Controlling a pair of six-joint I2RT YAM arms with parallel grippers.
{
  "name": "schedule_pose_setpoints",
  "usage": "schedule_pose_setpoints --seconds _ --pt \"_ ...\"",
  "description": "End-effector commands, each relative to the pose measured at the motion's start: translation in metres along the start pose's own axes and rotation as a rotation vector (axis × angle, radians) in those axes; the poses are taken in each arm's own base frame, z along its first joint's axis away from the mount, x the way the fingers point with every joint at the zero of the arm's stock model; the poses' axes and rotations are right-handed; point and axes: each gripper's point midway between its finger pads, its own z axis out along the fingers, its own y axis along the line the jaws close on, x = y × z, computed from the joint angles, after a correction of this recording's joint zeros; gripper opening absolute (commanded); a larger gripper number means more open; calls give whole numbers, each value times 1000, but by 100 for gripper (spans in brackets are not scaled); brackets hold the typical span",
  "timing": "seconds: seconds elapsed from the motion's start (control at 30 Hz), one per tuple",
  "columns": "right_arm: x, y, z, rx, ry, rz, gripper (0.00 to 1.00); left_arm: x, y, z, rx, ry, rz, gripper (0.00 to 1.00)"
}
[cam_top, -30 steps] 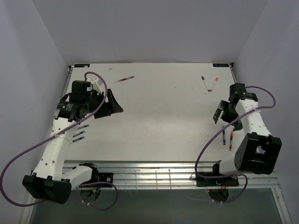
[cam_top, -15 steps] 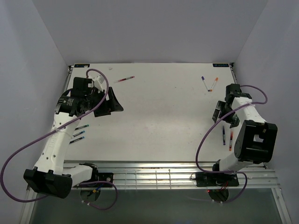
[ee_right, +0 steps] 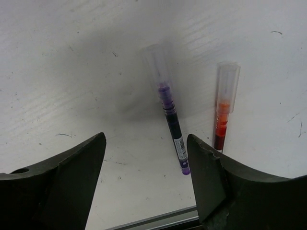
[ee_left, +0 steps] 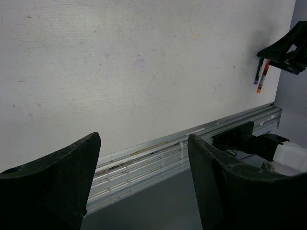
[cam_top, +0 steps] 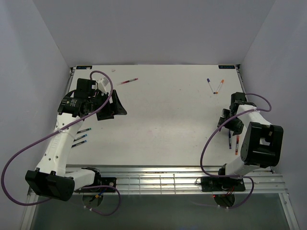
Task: Open the pen caps
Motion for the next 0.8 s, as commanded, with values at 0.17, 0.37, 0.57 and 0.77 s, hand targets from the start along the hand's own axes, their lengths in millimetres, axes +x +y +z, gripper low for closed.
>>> schedule_pose_setpoints --seconds 0.17,0.37,0.57,0.77 --pt "3 7 16 -42 -1 9 72 -4 -3 -7 13 -30 21 83" --pt "18 12 24 -70 32 15 67 -4 -1 -7 -2 -29 18 82" --pt "34 24 29 -140 72 23 53 -4 0 -8 -12 -26 17 81" --pt "54 40 31 -198 128 23 25 -2 -4 -6 9 -4 -2 76"
